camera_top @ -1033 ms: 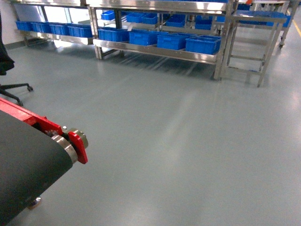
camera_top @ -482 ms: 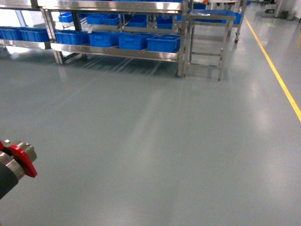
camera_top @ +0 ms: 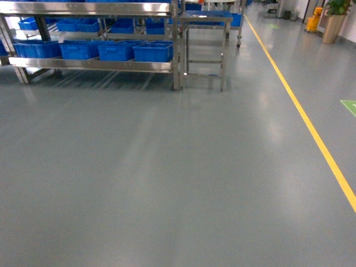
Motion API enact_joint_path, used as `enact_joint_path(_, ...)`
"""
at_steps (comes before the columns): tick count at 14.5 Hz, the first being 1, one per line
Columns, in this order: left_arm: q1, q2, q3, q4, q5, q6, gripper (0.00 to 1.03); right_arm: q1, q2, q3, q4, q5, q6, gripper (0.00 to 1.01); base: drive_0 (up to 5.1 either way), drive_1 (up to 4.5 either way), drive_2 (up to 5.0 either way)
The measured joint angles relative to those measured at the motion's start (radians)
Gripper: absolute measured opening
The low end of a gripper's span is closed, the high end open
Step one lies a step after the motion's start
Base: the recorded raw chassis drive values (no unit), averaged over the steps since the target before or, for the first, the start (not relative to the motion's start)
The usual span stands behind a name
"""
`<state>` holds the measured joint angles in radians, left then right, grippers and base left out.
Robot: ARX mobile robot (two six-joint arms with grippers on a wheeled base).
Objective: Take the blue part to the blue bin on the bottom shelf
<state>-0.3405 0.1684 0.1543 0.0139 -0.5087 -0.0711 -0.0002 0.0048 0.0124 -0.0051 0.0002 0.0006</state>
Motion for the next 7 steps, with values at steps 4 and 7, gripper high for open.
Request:
enact_joint_path(4, 0.0, 0.0, 0.0, 0.0, 0.0, 0.0, 0.43, 0.0, 0.0, 0.0, 0.0, 0.0, 0.0, 0.98, -1.3, -1.28, -1.3)
enact_joint_path(7, -0.001, 0.0, 0.0, 0.0, 0.0, 0.0, 0.43, 0.0, 0.0, 0.0, -0.001, 0.0, 0.0, 0.98, 0.0, 1.4, -1.4)
